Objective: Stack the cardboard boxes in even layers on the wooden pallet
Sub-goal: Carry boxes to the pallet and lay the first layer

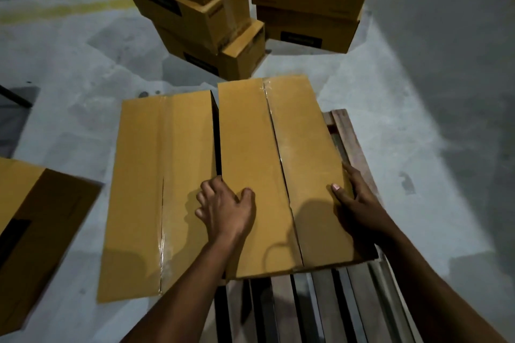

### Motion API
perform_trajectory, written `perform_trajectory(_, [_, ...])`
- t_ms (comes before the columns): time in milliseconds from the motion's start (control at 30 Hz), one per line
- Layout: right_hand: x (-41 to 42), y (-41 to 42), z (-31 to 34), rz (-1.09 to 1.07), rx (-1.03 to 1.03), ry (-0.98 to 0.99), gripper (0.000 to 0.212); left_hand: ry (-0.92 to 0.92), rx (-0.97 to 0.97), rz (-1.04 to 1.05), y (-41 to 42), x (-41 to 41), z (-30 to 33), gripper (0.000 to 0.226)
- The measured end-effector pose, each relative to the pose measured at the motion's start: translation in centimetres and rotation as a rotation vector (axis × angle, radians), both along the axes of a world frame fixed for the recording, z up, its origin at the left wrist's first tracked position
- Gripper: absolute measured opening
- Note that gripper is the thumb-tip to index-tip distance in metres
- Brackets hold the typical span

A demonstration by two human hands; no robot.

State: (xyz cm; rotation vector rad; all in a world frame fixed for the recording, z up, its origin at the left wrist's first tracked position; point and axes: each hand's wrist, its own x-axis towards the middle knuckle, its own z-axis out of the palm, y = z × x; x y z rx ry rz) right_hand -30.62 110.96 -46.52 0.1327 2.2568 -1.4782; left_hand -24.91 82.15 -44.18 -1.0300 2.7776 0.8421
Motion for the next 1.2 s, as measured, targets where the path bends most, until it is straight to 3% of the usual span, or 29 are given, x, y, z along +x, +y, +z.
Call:
perform_trajectory(133, [0.0, -1.3, -1.9, 0.067, 0.028, -0.003, 0.078, -0.093, -0.060, -0.088, -1.6, 1.4, -1.8, 0.070])
perform_trajectory(267, [1.3, -1.2, -2.9, 0.091, 0.109, -0.010, 0.093, -0.163, -0.023, -0.235, -2.5, 4.7, -3.3, 0.091])
perform_trajectory(433, [6.8, -0.9, -1.5, -0.076, 0.161, -0.055, 0.078, -0.227, 0.019, -0.346, -2.6, 8.7, -3.1, 0.122])
perform_trajectory(633, [15.2, -1.2, -1.9, -0.350, 0.034, -0.375, 0.082, -0.308, -0.040, -0.557, -3.2, 12.8, -3.1, 0.146])
perform_trajectory(933, [16.2, -2.2, -5.1, -0.558, -0.168, -0.254, 0.047, -0.295, -0.084, -0.638, -3.1, 13.8, -3.8, 0.157])
perform_trajectory(1200, [16.6, -1.8, -4.8, -0.478, -0.081, -0.130, 0.033, -0.285, -0.119, -0.629, -2.8, 14.0, -4.2, 0.160])
